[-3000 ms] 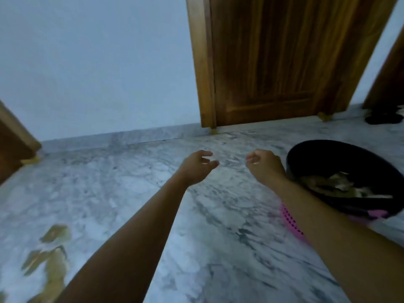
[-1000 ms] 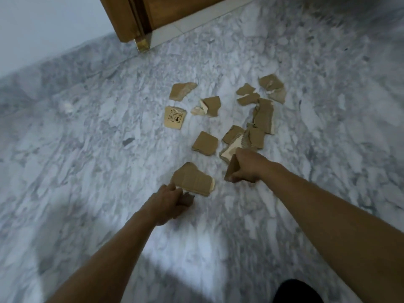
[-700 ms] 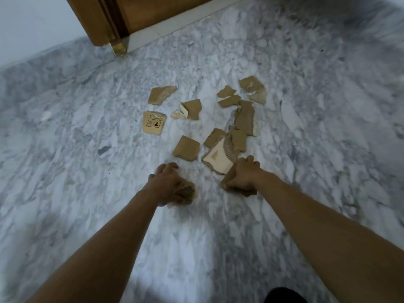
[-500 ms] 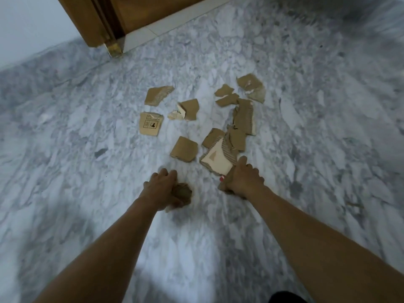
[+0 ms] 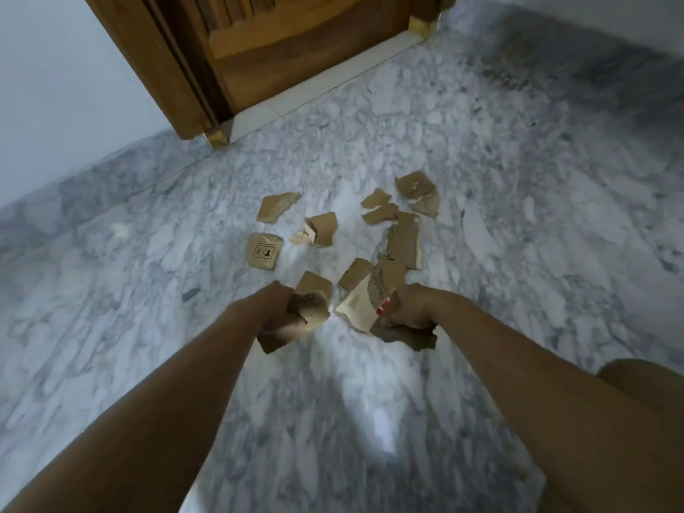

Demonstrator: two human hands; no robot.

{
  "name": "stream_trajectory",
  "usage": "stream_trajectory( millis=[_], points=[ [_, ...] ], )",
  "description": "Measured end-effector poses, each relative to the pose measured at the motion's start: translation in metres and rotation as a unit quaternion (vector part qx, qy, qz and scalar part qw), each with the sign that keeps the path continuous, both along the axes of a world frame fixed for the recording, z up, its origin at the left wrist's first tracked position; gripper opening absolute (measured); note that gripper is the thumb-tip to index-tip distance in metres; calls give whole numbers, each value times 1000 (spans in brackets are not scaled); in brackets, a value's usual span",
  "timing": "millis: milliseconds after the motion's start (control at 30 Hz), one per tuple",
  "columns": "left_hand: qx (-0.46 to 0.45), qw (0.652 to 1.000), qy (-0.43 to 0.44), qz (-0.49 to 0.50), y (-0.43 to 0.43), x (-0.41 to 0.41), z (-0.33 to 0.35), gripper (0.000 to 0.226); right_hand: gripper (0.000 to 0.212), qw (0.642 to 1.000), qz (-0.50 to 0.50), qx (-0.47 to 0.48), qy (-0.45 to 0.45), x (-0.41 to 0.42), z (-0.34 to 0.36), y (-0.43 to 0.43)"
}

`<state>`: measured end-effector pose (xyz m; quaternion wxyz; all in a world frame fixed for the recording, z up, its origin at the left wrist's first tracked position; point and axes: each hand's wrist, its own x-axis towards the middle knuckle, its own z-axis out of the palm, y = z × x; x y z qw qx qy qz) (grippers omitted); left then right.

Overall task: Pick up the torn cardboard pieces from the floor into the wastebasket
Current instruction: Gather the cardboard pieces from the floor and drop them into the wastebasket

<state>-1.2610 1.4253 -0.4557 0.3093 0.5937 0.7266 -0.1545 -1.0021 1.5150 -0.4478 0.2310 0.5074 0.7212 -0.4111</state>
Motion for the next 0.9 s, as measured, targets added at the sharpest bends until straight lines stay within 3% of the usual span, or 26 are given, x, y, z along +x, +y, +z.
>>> stream_trajectory(
  millis=[167, 267, 333, 433, 533, 567, 600, 667, 700, 800, 900],
  points=[
    [-10, 994, 79, -77, 38, 4, -16, 68, 83, 999, 35, 32, -14, -32, -10, 15],
    [25, 994, 25, -100, 48, 7, -43, 66, 107, 996, 41, 30, -68, -57, -41, 13],
    [53, 990, 9, -133, 52, 5, -62, 58, 111, 994, 1, 52, -95, -69, -61, 5],
    [95, 978, 9, -187, 55, -5, -78, 57, 98, 982, -92, 139, -84, -77, -75, -5],
    [111, 971, 19, -209, 59, -12, -85, 64, 108, 976, -182, 93, -74, -85, -84, -3],
    [107, 976, -5, -190, 59, -13, -86, 65, 106, 971, -217, 76, -71, -86, -84, -4],
    [103, 981, -47, -159, 60, -15, -88, 67, 90, 964, -249, 67, -66, -89, -83, -4],
    [73, 985, -140, -70, 59, -18, -90, 70, 39, 965, -252, 52, -55, -89, -79, -7],
    [52, 983, -166, -50, 58, -24, -90, 67, 26, 973, -216, 52, -56, -90, -76, -9],
    [9, 985, -130, -111, 59, -44, -86, 52, 26, 984, -174, 0, -47, -86, -66, -14],
    [-13, 987, -111, -119, 71, -92, -70, 58, 35, 990, -111, -60, -66, -99, -42, -6]
  ],
)
